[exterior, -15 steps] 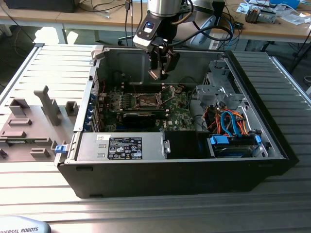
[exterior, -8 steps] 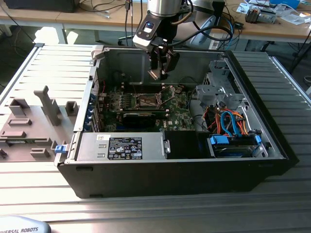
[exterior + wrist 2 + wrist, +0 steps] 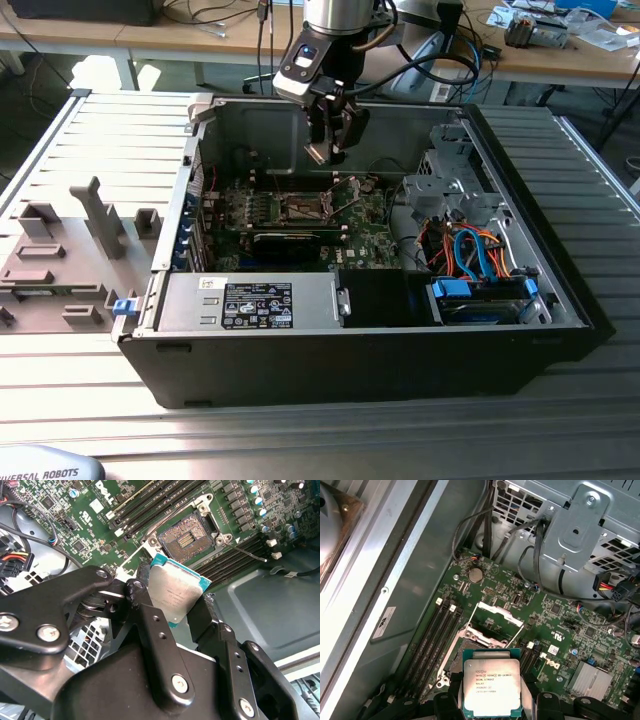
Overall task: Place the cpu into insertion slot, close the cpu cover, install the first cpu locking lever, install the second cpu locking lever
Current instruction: 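Place the cpu into insertion slot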
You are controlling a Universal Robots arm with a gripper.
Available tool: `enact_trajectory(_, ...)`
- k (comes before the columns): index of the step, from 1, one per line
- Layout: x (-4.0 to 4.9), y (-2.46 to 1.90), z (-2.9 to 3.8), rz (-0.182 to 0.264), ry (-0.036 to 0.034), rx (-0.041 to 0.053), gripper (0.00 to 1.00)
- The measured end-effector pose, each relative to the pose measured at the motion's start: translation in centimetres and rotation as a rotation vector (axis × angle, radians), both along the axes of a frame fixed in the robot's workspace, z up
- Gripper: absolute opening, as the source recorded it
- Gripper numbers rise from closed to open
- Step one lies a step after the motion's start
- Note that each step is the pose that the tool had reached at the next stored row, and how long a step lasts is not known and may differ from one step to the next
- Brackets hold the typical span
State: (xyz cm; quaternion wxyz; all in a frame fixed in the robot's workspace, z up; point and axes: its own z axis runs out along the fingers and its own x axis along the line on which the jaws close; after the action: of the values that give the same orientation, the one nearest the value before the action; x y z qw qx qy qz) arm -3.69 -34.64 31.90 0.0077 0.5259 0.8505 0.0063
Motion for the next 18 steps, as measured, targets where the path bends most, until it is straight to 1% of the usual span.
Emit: enact_trajectory(18, 0.0, 0.0, -0.02, -0.012, 0.0, 0.0, 0.54)
